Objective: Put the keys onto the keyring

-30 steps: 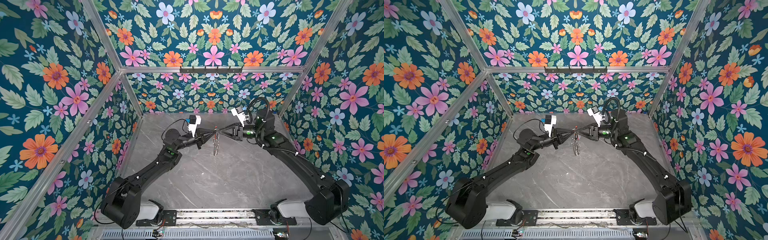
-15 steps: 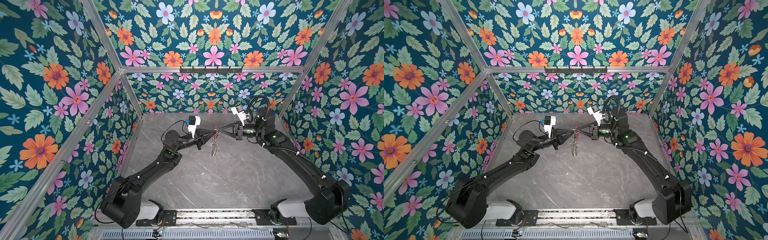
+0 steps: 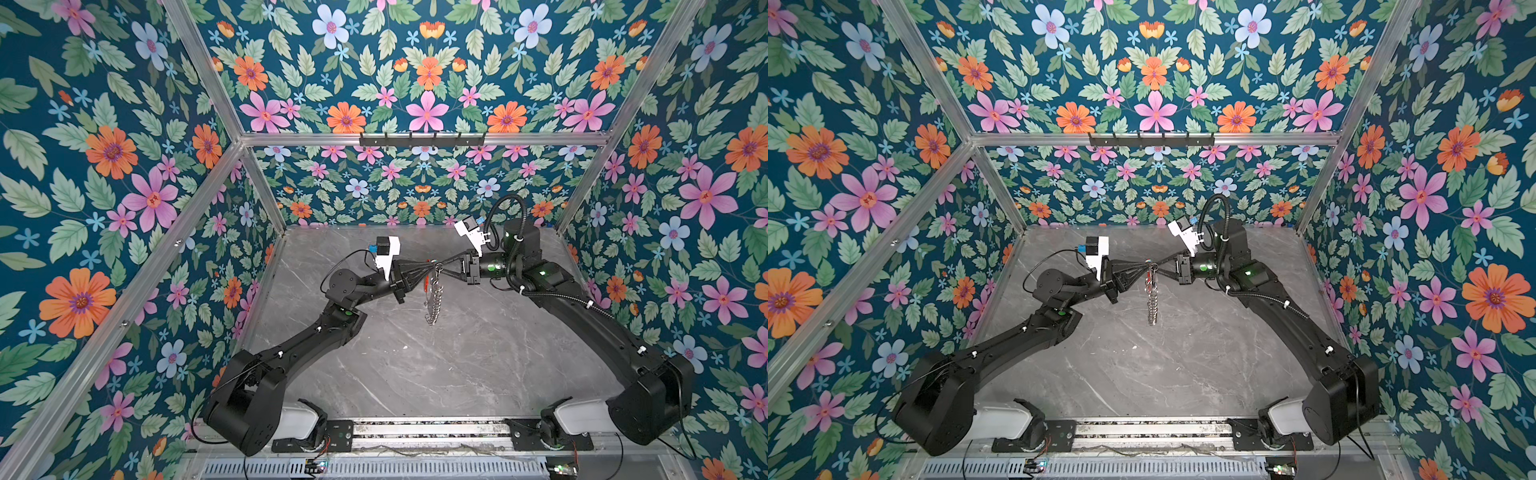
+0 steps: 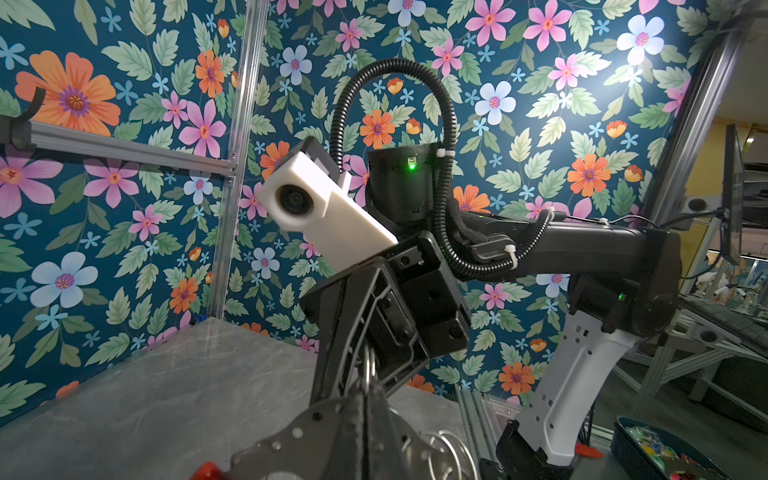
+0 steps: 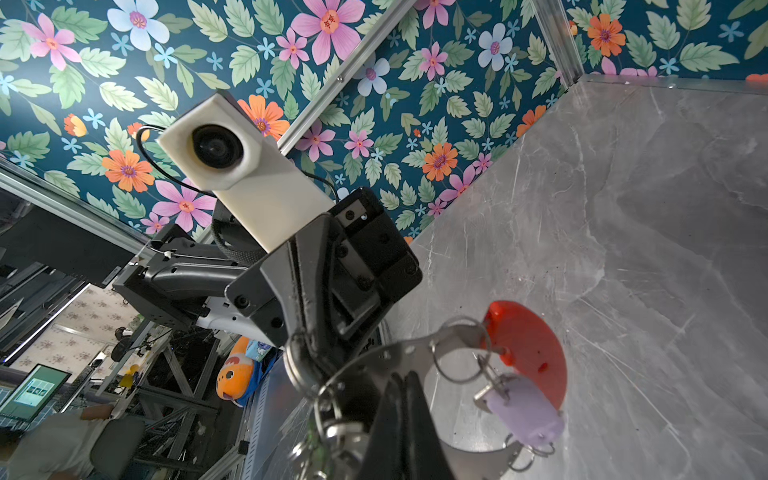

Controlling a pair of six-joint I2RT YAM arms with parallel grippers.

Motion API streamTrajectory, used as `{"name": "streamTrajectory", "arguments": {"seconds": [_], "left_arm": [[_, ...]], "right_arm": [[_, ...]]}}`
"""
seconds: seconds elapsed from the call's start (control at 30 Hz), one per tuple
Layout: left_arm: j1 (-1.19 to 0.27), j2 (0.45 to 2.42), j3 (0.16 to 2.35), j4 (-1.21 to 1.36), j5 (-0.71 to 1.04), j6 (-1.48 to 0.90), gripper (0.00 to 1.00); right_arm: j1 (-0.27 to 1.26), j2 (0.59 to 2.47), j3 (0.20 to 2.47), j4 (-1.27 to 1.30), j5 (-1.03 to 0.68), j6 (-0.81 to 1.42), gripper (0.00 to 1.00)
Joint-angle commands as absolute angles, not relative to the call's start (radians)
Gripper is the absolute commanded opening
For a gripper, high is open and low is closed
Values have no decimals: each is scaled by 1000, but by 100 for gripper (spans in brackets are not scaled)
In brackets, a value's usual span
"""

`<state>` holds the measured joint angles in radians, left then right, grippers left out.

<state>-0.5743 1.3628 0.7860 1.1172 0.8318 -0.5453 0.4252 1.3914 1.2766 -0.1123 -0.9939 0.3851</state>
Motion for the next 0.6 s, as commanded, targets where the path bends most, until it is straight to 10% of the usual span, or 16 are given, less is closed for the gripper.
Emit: {"name": "streamTrajectory", "arguments": {"seconds": [0.0, 0.23, 0.57], "left_arm": [[-577, 1365, 787, 1179, 826, -540, 0], [-576, 1356, 789, 1156, 837, -546, 0], [-576, 1387, 798, 1225, 836, -641, 0]], "right_arm": [[425, 1383, 1282, -136, -965, 364, 0], [392, 1285, 1252, -175, -763, 299, 15], [412, 1290, 1230, 47, -961, 382, 36]]}}
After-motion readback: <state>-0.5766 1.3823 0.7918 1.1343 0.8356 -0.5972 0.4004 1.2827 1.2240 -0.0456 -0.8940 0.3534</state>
